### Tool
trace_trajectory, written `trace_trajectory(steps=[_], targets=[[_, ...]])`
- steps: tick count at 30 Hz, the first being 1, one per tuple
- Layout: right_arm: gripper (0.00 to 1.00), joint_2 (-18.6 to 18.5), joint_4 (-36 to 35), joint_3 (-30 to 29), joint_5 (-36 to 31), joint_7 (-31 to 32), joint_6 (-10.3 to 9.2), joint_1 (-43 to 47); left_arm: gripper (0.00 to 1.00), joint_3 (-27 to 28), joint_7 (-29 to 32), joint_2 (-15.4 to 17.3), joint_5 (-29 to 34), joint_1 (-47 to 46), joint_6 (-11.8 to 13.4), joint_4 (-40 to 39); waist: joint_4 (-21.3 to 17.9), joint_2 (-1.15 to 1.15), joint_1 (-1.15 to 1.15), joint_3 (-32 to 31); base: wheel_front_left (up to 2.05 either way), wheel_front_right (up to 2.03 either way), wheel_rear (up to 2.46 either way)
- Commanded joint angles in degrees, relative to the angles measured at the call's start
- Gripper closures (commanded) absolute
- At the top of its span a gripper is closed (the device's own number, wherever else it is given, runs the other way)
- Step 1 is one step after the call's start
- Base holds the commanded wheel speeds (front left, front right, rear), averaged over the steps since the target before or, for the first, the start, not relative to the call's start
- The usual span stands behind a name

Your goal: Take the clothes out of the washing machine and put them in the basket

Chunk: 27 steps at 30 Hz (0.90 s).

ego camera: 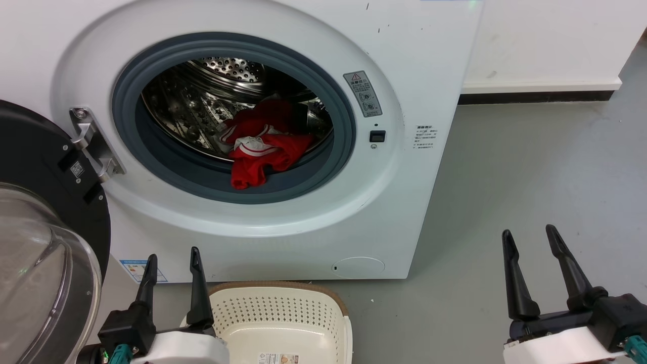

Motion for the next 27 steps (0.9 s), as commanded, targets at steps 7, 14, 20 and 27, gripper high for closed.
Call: trace_trajectory(steps=[7, 14, 20, 27], targets=[[0.0, 0.0, -1.08, 0.01, -2.99, -1.18, -0.02, 1.1, 0.0, 0.2, -1.23, -0.06, 3.78, 0.85, -0.42, 0.04, -0.01, 0.0, 0.0, 0.0, 0.0, 0.0, 0.0], [0.0, 0.01, -1.35, 0.09, -5.25, -1.92, -0.03, 1.71, 0.0, 0.21, -2.0, -0.22, 6.61, 1.3, -0.58, 0.43, -0.05, 0.0, 0.0, 0.0, 0.0, 0.0, 0.0], [0.0, 0.01, -1.35, -0.1, -7.29, -2.49, -0.03, 2.33, 0.0, 0.25, -2.58, -0.32, 8.9, 1.68, -0.48, 0.57, -0.08, 0.0, 0.0, 0.0, 0.0, 0.0, 0.0], [0.0, 0.02, -0.9, -0.32, -7.58, -2.76, -0.03, 2.46, 0.0, 0.53, -2.97, -0.37, 9.49, 2.04, -0.72, 1.19, -0.06, 0.0, 0.0, -0.07, 0.0, 0.0, 0.0]])
